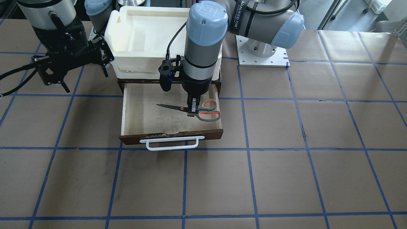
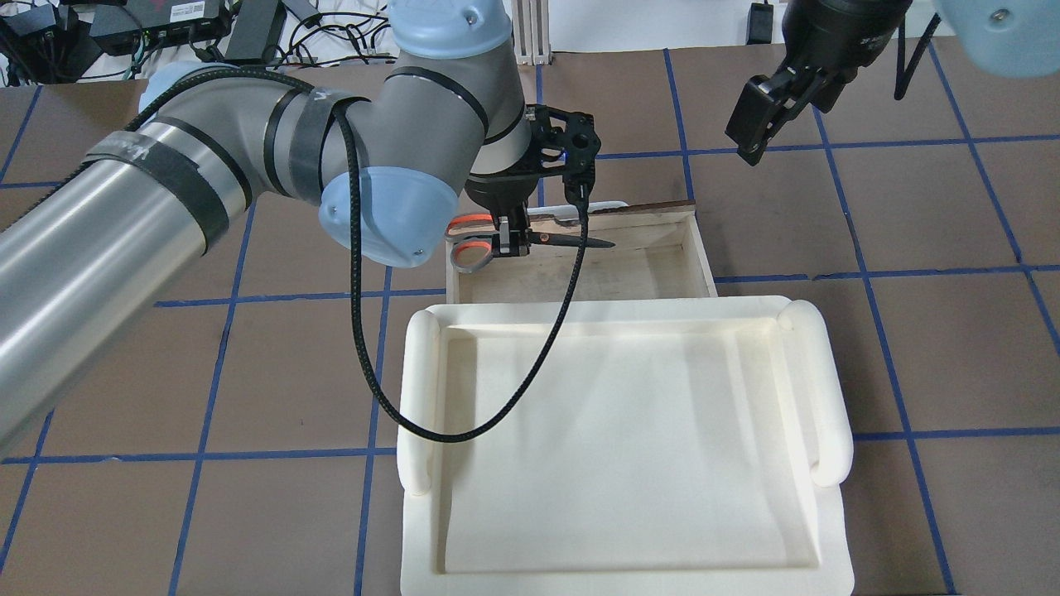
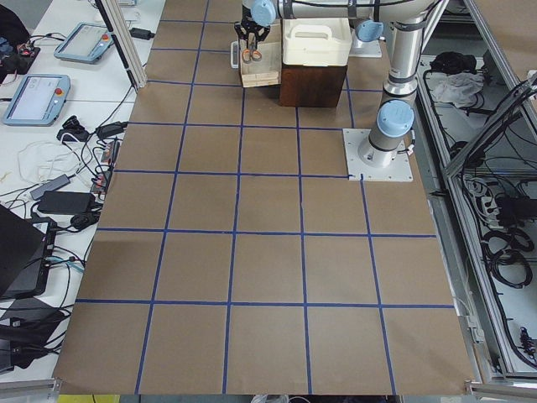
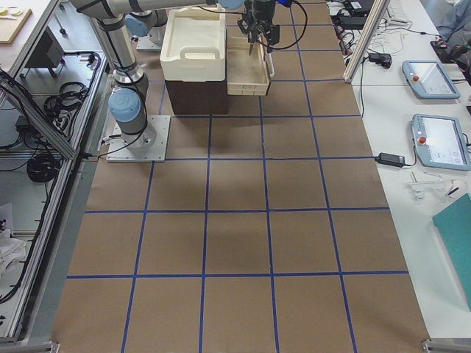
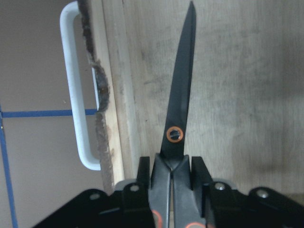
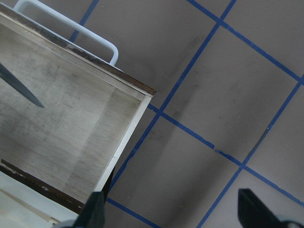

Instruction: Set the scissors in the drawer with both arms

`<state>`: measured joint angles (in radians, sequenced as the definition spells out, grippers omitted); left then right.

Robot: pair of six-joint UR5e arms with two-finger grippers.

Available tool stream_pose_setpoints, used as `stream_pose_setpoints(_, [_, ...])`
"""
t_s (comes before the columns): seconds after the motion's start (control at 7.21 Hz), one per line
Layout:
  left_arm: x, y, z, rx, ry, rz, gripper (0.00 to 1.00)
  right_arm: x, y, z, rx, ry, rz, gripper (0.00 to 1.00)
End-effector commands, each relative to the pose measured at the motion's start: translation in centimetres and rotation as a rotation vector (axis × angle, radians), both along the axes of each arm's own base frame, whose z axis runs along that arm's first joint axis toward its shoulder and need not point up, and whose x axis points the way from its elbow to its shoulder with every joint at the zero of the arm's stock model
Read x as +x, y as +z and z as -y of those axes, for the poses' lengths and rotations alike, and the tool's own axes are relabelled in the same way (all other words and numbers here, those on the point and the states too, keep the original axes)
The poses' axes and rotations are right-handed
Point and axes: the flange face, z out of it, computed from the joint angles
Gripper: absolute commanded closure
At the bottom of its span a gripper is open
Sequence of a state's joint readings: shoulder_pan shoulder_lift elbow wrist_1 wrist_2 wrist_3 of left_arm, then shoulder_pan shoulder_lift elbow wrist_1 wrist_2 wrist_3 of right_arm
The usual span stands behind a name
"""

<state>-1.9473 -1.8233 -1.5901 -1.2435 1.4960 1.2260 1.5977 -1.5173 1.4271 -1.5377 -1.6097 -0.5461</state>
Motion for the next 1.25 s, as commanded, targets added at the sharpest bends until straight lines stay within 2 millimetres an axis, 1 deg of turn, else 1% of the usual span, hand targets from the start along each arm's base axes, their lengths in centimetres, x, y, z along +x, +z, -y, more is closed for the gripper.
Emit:
stream_pose_setpoints(0.0, [-0.4, -1.3, -0.8, 0.032, 0.005, -0.005, 1.00, -0.9, 0.2, 0.3, -0.008, -0.057, 0.011, 0.00])
stream_pose_setpoints(0.28, [-0.5, -1.7, -0.9, 0.035, -0.012, -0.003, 1.00, -1.6, 0.5, 0.2, -0.016, -0.070, 0.002, 0.00])
stream_pose_setpoints(0.42, [-0.9, -2.4, -1.0, 0.045, -0.015, 0.001, 1.00, -1.6, 0.8, 0.0, -0.024, -0.071, 0.004, 0.00])
stream_pose_setpoints(0.55, [-1.0, -2.7, -0.9, 0.046, -0.016, 0.002, 1.00, -1.7, 0.8, 0.0, -0.026, -0.074, 0.004, 0.00])
stream_pose_setpoints(0.69, [-1.0, -2.9, -0.8, 0.047, -0.006, 0.002, 0.71, -1.7, 0.8, 0.0, -0.023, -0.076, 0.004, 0.00])
stream_pose_setpoints(0.83, [-1.0, -2.8, -0.9, 0.045, -0.003, 0.001, 0.39, -1.7, 0.9, -0.2, -0.020, -0.094, 0.003, 0.00])
stream_pose_setpoints(0.97, [-1.1, -2.6, -0.9, 0.041, 0.000, 0.002, 0.21, -1.7, 1.0, -0.2, -0.028, -0.106, 0.011, 0.00])
stream_pose_setpoints(1.11, [-1.1, -2.0, -0.9, 0.033, 0.023, -0.001, 0.00, -1.6, 1.0, -0.3, -0.027, -0.105, 0.006, 0.00])
